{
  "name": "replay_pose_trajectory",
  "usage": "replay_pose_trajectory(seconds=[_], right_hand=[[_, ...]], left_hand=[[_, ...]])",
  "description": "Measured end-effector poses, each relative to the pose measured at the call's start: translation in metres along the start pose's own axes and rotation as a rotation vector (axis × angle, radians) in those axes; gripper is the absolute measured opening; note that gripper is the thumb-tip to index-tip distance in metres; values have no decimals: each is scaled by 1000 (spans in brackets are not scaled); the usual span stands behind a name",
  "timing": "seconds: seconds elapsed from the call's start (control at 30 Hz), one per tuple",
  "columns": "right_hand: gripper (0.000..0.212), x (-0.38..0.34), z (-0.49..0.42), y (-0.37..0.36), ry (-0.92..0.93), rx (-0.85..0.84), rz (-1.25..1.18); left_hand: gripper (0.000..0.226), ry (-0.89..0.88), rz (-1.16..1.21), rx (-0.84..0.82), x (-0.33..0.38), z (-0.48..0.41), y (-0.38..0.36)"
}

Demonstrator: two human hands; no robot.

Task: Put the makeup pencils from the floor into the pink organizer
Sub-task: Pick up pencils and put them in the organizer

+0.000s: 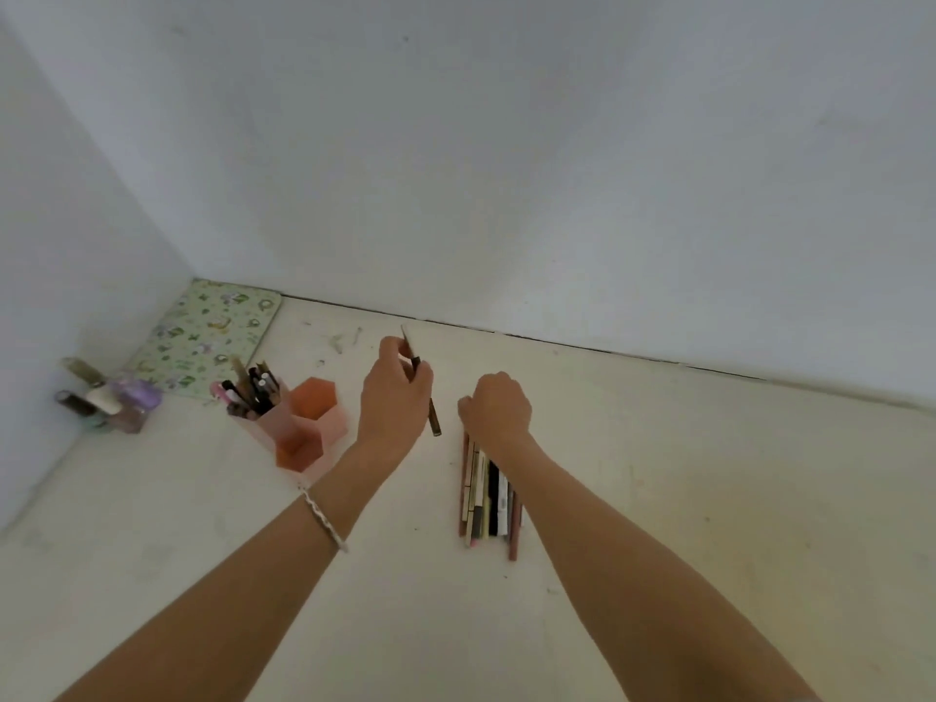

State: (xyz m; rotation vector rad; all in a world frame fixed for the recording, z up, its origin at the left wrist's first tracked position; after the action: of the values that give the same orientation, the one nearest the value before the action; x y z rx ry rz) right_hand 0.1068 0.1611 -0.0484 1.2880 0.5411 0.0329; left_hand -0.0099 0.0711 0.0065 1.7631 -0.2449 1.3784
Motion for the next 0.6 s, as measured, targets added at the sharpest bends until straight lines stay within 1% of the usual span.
replay_pose_trajectory(seconds=[0.1, 0.23, 0.33, 0.4, 0.6], right_hand=[[20, -3, -7, -19, -20, -35, 159], [22, -2, -13, -35, -59, -64, 182], [22, -3, -16, -36, -64, -51, 174], [21, -2, -16, -36, -59, -56, 191], [19, -3, -15, -39, -61, -65, 217]], left_hand=[[14, -36, 7, 46, -3, 1, 13], [24, -50, 64, 81, -13, -2, 27], [54, -76, 121, 106, -12, -3, 40], [65, -94, 143, 121, -10, -3, 48], [58, -127, 121, 76, -7, -3, 57]])
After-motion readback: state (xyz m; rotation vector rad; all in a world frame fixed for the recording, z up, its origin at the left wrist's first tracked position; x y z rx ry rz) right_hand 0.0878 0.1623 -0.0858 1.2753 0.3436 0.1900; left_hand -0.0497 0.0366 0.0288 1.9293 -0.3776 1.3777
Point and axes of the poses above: each hand's wrist, its own z-axis away from the middle knuckle, its own y-axis out of the back of the hand, x = y × z, the point moved 6 cm from there along -z, towards the middle knuckle, and after that the axes turned 1 degree about x, right-handed, at the moved point
